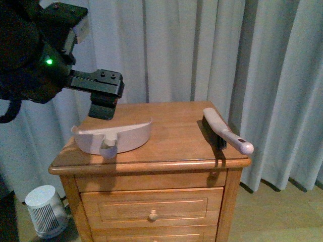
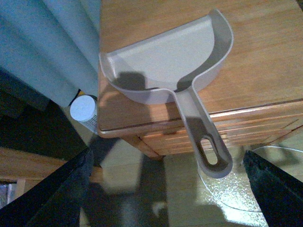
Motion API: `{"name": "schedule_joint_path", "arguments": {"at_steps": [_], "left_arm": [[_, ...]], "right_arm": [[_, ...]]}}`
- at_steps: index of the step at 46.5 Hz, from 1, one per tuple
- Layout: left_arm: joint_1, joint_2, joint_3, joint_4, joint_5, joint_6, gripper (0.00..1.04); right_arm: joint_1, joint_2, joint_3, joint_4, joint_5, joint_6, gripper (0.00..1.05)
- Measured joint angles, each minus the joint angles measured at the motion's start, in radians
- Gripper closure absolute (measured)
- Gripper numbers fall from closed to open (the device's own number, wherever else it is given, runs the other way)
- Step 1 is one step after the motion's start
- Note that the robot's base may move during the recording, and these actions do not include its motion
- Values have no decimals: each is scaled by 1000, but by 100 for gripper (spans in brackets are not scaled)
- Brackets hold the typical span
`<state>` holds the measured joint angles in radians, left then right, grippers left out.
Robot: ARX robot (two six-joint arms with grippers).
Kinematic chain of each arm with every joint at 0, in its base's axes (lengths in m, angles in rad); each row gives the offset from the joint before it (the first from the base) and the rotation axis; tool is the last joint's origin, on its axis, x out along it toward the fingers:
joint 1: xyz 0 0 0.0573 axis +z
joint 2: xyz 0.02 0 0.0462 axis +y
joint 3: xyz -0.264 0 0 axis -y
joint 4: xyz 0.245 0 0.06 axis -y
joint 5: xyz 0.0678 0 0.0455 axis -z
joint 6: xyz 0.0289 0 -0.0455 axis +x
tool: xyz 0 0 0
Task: Clean up trash
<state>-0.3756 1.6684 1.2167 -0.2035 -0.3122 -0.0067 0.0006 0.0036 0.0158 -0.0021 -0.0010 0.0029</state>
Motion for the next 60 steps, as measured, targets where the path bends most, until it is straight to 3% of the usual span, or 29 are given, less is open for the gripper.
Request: {"name": "schedule_joint_path", "arguments": {"at_steps": [32,60], "left_arm": [[-23,345,291,-87,-41,-76,8],[5,430,317,-73,-20,-90,8]], "right_arm": [[0,0,0,0,0,0,7],[0,0,0,0,0,0,7]]}}
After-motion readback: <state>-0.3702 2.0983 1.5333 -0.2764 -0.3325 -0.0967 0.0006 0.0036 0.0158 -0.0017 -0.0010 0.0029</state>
